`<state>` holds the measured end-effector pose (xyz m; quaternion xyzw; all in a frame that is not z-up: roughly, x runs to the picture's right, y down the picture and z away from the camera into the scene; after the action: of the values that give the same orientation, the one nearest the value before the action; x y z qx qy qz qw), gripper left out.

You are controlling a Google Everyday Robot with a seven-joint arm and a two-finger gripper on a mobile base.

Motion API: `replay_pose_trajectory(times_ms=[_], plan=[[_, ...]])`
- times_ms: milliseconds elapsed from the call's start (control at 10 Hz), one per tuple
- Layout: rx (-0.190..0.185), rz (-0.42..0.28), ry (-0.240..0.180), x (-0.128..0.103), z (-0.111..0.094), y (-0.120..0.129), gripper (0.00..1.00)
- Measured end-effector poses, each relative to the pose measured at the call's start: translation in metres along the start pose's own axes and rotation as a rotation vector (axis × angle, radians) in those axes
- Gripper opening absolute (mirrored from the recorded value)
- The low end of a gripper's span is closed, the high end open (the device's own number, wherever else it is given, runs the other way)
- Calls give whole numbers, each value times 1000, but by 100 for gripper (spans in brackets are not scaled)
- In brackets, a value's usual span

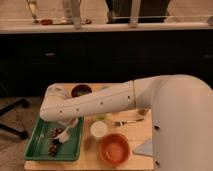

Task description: Wipe tray with brush

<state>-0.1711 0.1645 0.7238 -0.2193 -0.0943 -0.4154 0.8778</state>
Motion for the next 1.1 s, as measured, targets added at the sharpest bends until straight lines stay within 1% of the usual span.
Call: replay_pose_trajectory(times_ms=[300, 400, 500, 700, 800, 1100], plan=[[-1, -2, 35, 2, 6, -8, 0], [-6, -3, 71, 2, 11, -12, 0], [-7, -4, 86, 2, 12, -14, 0], [-16, -17, 136, 4, 18, -21, 0], [-16, -17, 148, 9, 19, -24, 0], [-5, -13, 168, 24, 22, -28, 0]])
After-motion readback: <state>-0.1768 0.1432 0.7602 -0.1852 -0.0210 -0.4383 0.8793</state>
